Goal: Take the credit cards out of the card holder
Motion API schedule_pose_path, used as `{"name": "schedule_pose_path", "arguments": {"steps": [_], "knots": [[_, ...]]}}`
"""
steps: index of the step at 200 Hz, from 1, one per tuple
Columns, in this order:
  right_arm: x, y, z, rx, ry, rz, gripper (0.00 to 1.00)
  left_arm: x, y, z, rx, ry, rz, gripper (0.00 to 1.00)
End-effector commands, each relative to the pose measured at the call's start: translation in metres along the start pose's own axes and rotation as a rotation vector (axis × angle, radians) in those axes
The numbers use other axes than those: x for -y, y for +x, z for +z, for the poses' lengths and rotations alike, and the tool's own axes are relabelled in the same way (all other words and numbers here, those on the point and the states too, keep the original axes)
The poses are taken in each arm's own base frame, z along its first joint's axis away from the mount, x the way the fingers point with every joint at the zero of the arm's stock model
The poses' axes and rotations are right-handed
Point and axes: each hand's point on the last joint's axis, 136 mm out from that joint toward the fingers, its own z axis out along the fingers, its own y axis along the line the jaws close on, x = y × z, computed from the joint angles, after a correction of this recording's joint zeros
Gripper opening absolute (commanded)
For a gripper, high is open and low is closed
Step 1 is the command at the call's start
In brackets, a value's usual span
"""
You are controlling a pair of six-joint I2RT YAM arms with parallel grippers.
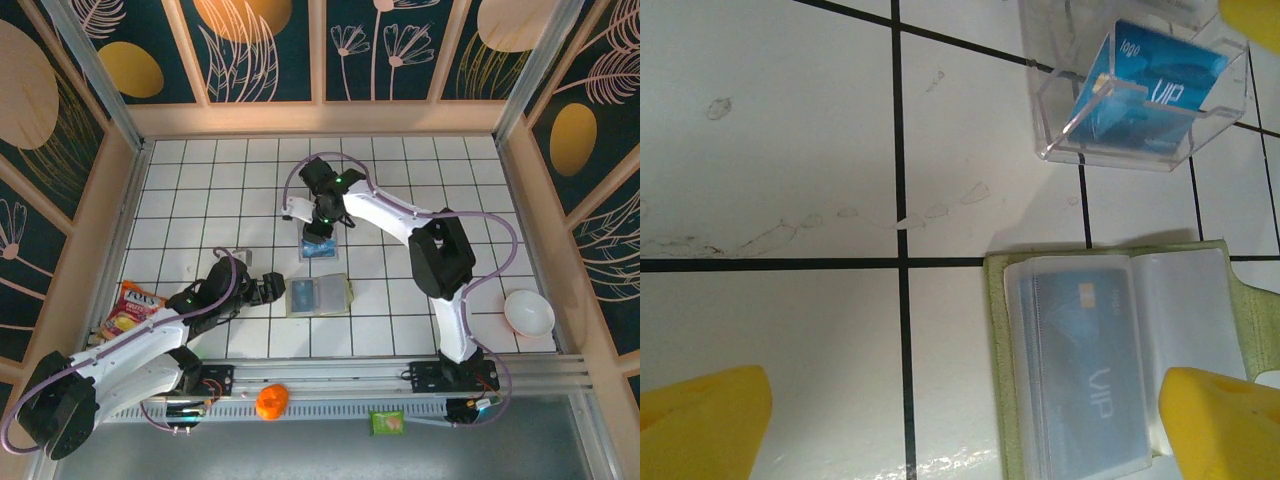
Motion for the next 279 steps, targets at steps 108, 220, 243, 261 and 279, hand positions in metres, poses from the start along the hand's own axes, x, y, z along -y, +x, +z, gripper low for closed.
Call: {"name": "schedule_pose_path", "arguments": {"steps": [108,220,243,261,279], "knots": [[-0.043,-0.047,-0.089,0.622,0.114,0.752,0.38,-0.014,-0.029,-0.007,0.176,-0.061,-0.069,0.99],[-0.164,0.022,0.040,0.109,0.234,0.587,0.39,-0.024,-0.021,-0.015,0.202,-0.042,-0.085,0.99],[-0.160,0.020,0.038,0.115,0.262,0.576,0.39,-0.024,-0.018,-0.015,0.198,-0.029,-0.085,0.99],[-0.159,0.021,0.040,0.105,0.265,0.571,0.40,-0.024,-0.017,-0.015,0.197,-0.027,-0.085,0.99],[-0.162,0.025,0.048,0.078,0.257,0.567,0.40,-0.022,-0.018,-0.014,0.197,-0.021,-0.082,0.98]]}}
